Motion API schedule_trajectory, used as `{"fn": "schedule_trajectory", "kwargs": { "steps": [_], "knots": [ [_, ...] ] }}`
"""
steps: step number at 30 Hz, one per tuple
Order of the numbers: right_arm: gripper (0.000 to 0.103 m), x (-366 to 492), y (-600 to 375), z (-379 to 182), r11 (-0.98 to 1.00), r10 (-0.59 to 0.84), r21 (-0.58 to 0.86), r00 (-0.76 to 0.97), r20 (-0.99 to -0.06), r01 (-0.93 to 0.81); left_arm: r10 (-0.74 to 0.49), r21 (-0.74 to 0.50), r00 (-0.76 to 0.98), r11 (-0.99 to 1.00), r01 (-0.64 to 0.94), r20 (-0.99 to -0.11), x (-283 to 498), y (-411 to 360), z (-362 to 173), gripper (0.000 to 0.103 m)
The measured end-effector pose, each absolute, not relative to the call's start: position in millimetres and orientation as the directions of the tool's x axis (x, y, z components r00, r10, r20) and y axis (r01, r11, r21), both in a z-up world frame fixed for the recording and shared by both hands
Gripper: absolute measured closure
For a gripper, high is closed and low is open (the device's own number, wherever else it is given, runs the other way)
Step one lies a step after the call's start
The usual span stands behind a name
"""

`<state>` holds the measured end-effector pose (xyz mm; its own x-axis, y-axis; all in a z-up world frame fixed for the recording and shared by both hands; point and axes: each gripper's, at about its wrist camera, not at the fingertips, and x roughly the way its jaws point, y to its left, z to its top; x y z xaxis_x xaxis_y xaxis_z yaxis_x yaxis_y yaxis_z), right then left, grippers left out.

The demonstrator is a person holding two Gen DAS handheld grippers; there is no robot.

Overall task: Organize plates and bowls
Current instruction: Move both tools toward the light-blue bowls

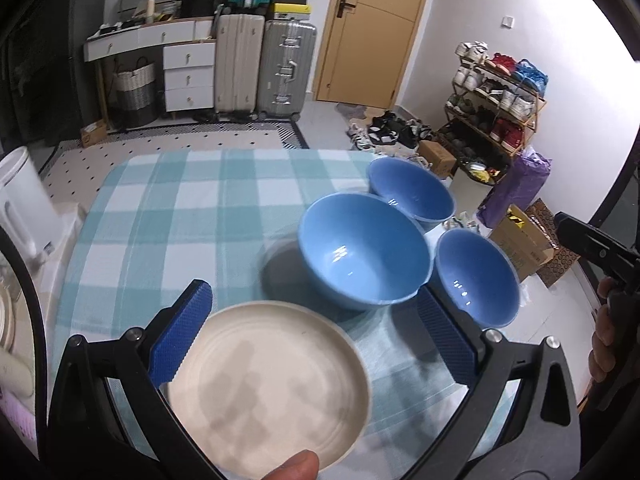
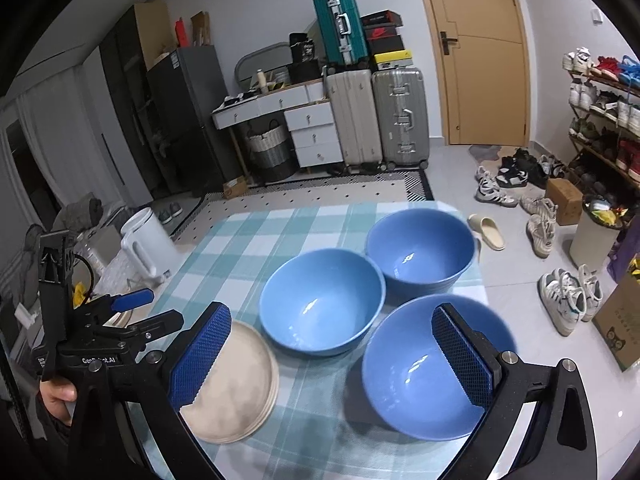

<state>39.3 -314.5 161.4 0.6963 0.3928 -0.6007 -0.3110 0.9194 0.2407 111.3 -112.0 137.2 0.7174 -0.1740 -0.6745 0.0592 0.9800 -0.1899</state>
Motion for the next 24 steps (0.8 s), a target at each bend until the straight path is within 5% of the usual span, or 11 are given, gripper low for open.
{"fn": "schedule_trajectory", "kwargs": {
  "steps": [24],
  "knots": [
    [0.001,88.5,-362.8,215.2,0.951,0.308,0.199,0.751,-0.583,-0.236,-0.188,-0.174,0.720,0.980,0.094,-0.669,207.6,-156.1,177.4,0.001]
  ]
}}
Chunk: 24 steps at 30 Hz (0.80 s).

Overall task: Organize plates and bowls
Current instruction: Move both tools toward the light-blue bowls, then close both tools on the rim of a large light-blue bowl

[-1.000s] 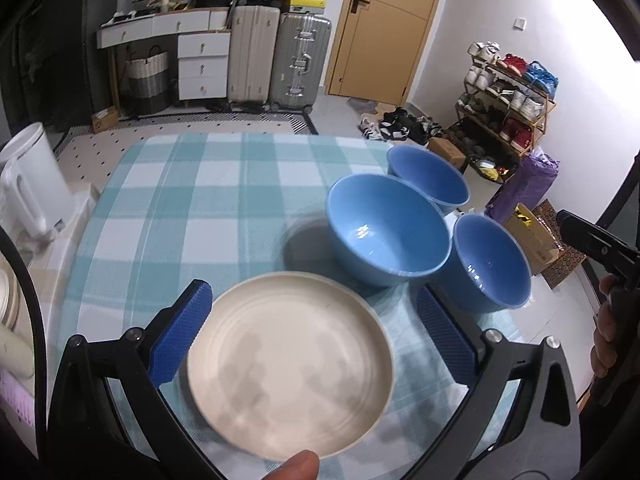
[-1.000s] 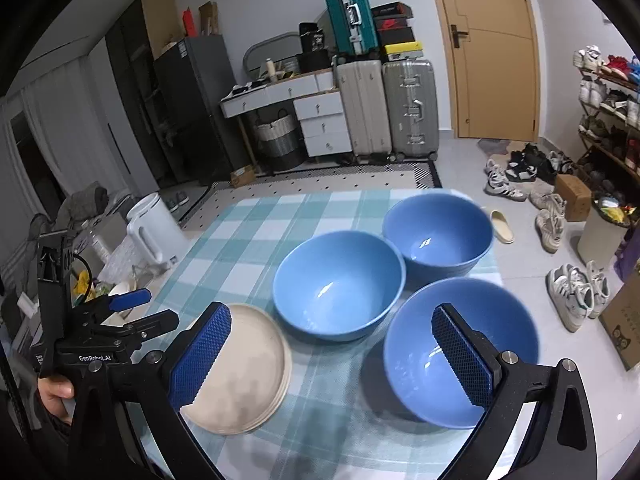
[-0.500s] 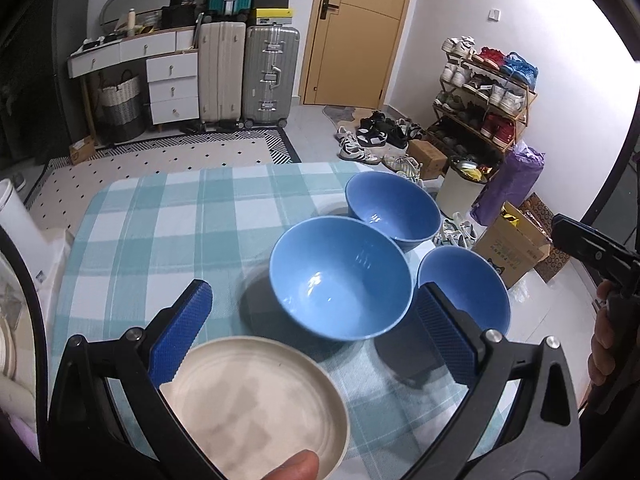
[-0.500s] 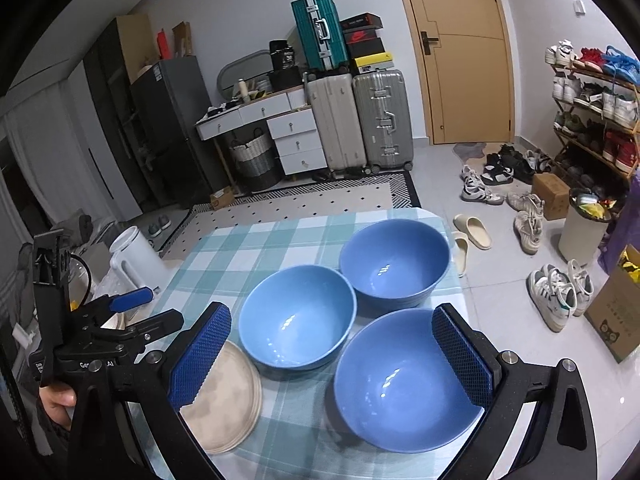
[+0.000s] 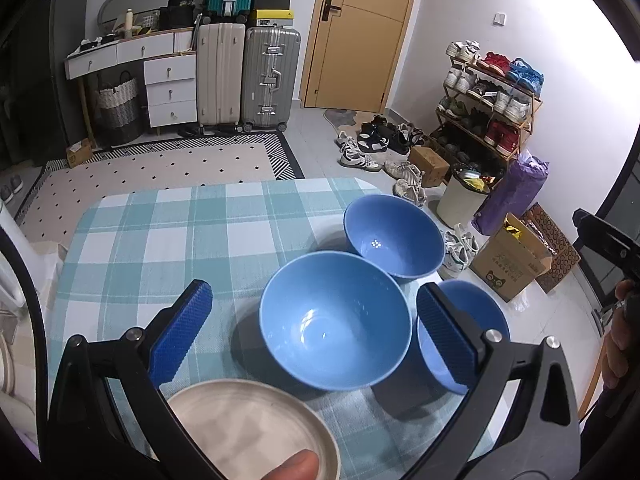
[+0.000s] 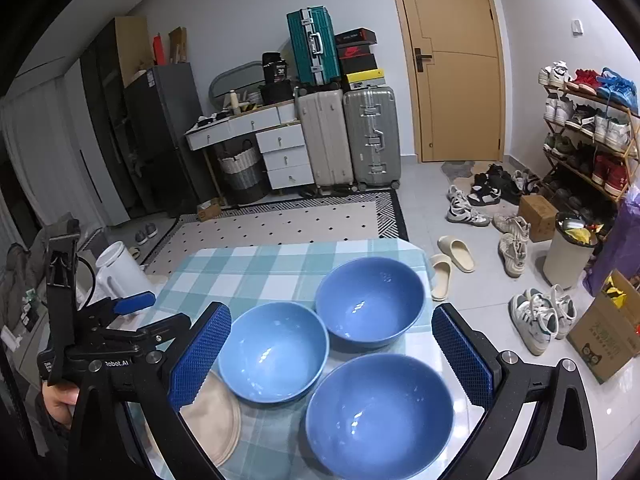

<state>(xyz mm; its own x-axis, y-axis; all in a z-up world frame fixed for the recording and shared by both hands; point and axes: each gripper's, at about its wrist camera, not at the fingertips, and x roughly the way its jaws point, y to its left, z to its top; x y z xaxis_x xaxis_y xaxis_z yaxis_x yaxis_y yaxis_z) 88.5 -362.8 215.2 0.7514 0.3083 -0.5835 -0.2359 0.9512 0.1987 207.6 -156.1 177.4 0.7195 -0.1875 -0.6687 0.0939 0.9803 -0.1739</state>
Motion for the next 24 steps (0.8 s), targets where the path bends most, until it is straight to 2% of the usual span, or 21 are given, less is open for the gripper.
{"fn": "schedule_trajectory", "kwargs": {
  "steps": [11,24],
  "knots": [
    [0.001,141.1,-386.0,193.0,0.972,0.233,0.185,0.735,-0.637,-0.147,-0.188,-0.170,0.691,0.981,0.094,-0.698,277.6,-170.1,162.9,0.001],
    [0.001,203.8,-406.5,144.9,0.973,0.212,0.218,0.683,-0.699,-0.080,-0.200,-0.187,0.632,0.978,0.089,-0.748,355.3,-185.2,120.6,0.001]
  ]
}}
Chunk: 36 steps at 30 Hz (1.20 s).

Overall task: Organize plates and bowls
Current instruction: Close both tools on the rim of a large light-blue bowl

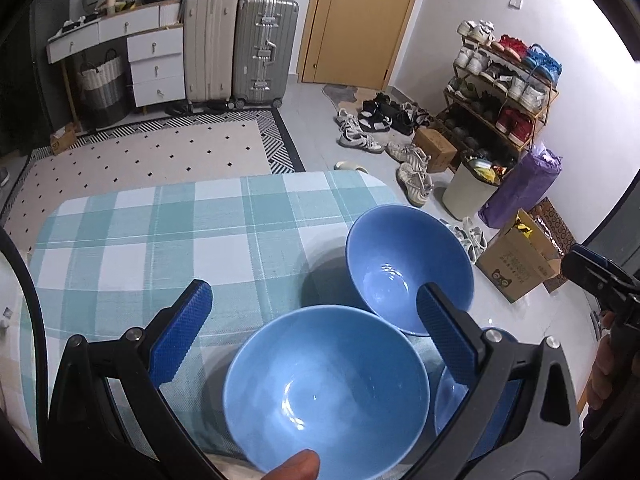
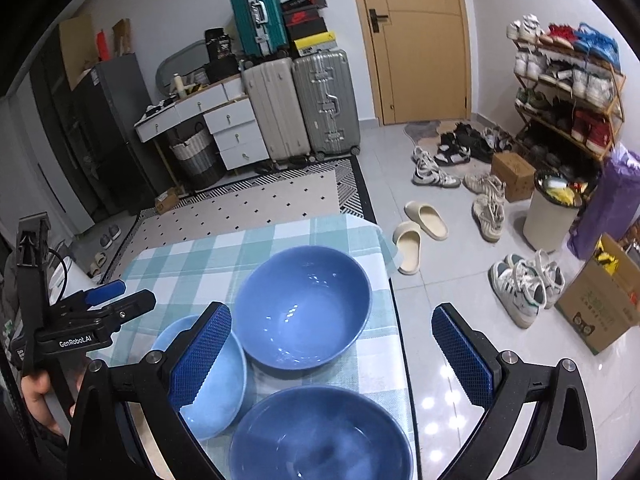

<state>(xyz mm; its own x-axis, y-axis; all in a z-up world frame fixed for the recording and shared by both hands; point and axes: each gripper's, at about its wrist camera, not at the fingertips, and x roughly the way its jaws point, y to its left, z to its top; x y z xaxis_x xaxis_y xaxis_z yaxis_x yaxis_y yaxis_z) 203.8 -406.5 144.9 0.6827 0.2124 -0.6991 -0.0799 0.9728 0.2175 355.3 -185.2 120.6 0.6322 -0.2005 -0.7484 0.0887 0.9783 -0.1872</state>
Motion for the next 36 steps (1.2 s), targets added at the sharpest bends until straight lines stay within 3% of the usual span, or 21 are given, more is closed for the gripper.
{"fn": "schedule_trajectory", "kwargs": {
  "steps": [19,26,36],
  "knots": [
    [0.002,257.9,-416.1,82.1,0.969,0.213,0.246,0.606,-0.767,-0.030,-0.208,-0.182,0.529,0.978,0.101,-0.823,429.9,-213.6,52.1,0.002],
    [0.006,270.0,-419.4,65.1,0.968,0.216,0.251,0.575,-0.789,-0.019,-0.232,-0.197,0.474,0.973,0.124,-0.849,445.3,-221.7,33.3,0.015],
    [0.030,290.6,-423.1,29.5,0.956,0.258,0.295,0.495,-0.829,-0.005,-0.266,-0.220,0.429,0.963,0.154,-0.863,456.7,-237.3,15.4,0.027]
  ]
}}
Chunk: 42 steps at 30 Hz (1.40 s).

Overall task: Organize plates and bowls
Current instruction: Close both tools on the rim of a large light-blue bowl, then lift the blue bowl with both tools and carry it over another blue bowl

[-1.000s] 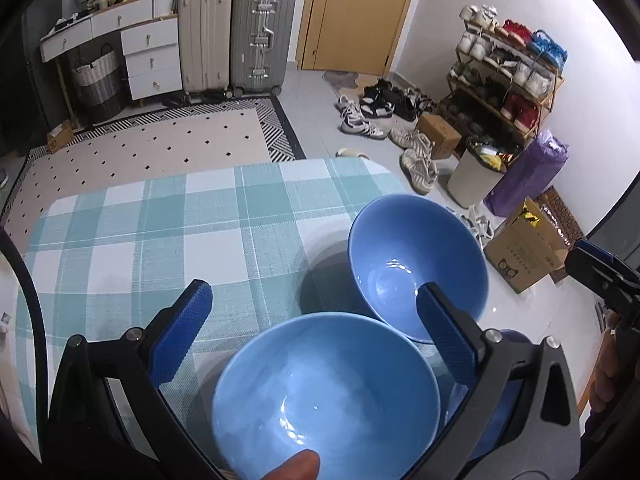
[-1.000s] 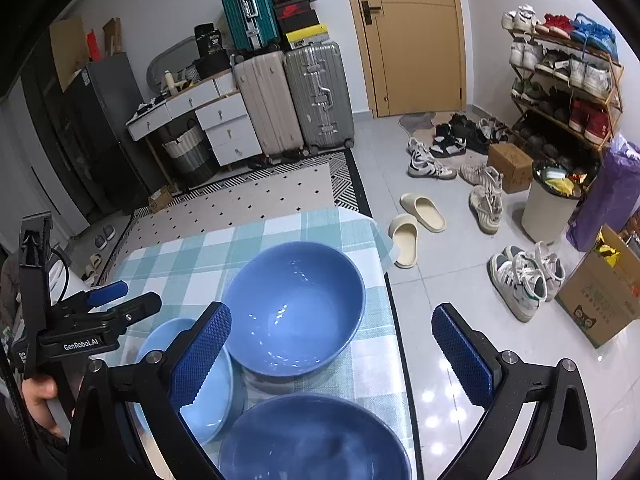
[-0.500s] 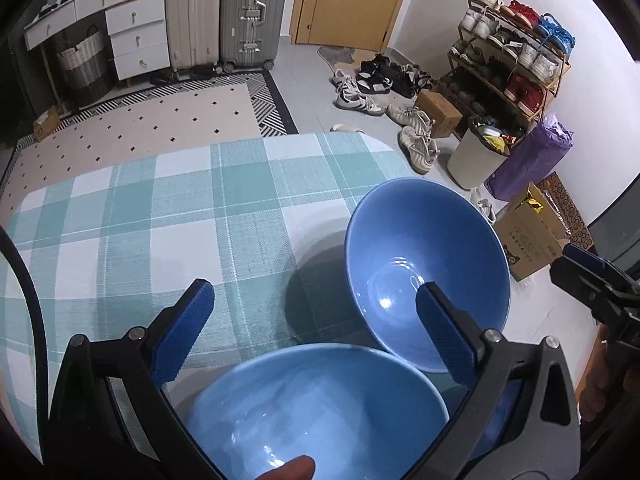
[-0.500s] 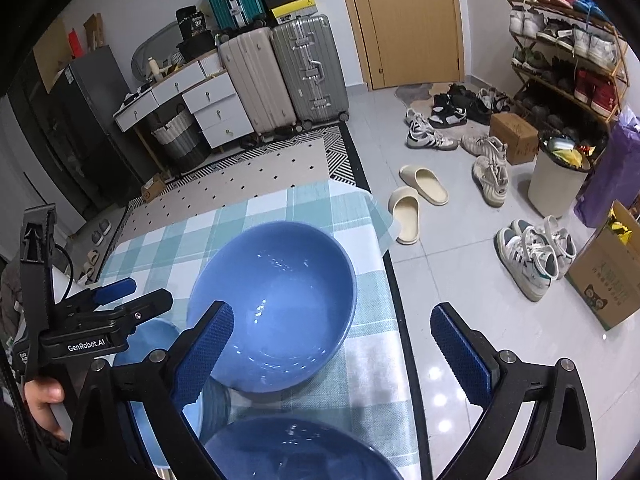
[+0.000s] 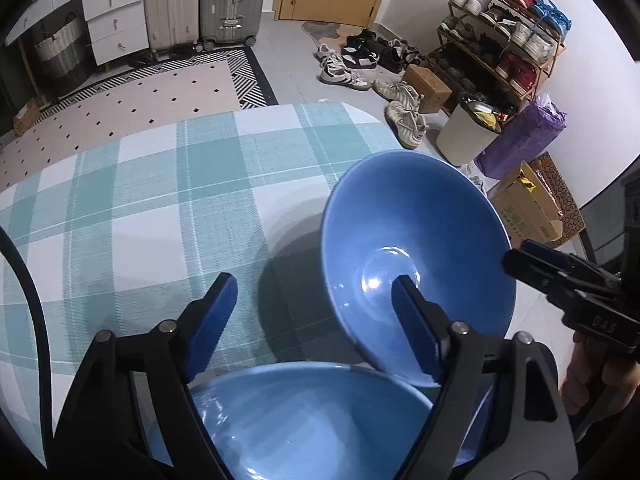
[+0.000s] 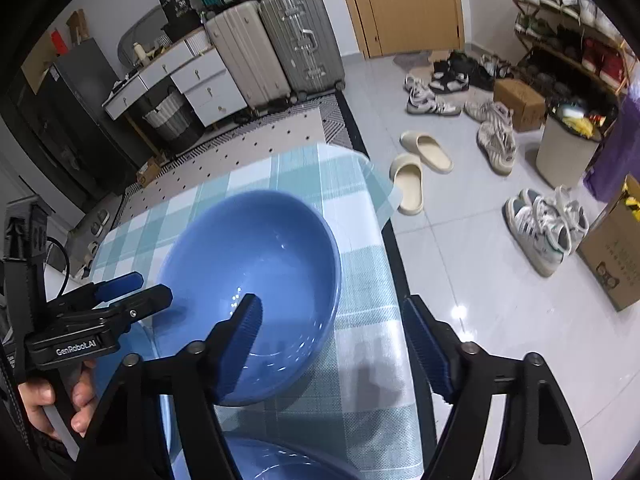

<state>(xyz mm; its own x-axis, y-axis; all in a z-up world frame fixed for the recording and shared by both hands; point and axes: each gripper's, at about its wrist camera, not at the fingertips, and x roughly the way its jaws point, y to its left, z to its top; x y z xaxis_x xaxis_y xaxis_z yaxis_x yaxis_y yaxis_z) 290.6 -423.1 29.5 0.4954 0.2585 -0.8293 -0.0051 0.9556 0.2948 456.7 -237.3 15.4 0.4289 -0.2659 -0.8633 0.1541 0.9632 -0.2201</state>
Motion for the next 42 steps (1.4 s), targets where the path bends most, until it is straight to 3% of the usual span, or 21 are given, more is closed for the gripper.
{"fn": "schedule_trajectory", "kwargs": {
  "steps": [4,10,13,15,20,24,42],
  "knots": [
    [0.045,295.1,-421.9,20.0,0.952,0.271,0.306,0.475,-0.837,-0.002,-0.277,-0.226,0.412,0.960,0.169,-0.868,457.1,-242.4,10.7,0.037],
    [0.059,294.5,-415.2,14.5,0.954,0.274,0.299,0.468,-0.840,-0.021,-0.295,-0.245,0.394,0.954,0.172,-0.871,457.9,-243.7,5.2,0.056],
    [0.065,293.5,-414.7,13.8,0.953,0.277,0.302,0.464,-0.841,-0.022,-0.312,-0.261,0.389,0.948,0.180,-0.867,457.5,-245.2,4.0,0.077],
    [0.074,292.7,-415.5,13.6,0.952,0.280,0.304,0.468,-0.838,-0.025,-0.320,-0.269,0.385,0.946,0.181,-0.866,457.0,-245.7,3.3,0.082],
    [0.081,290.8,-416.7,13.9,0.952,0.280,0.304,0.468,-0.838,-0.024,-0.319,-0.265,0.392,0.946,0.185,-0.863,455.4,-246.2,4.4,0.090],
    [0.090,290.1,-415.7,14.4,0.954,0.277,0.299,0.470,-0.838,-0.029,-0.316,-0.259,0.401,0.947,0.189,-0.860,453.4,-247.8,6.9,0.092],
    [0.090,281.7,-426.9,30.3,0.949,0.279,0.314,0.519,-0.808,-0.022,-0.306,-0.235,0.462,0.950,0.206,-0.832,440.3,-260.9,36.9,0.092]
  ]
}}
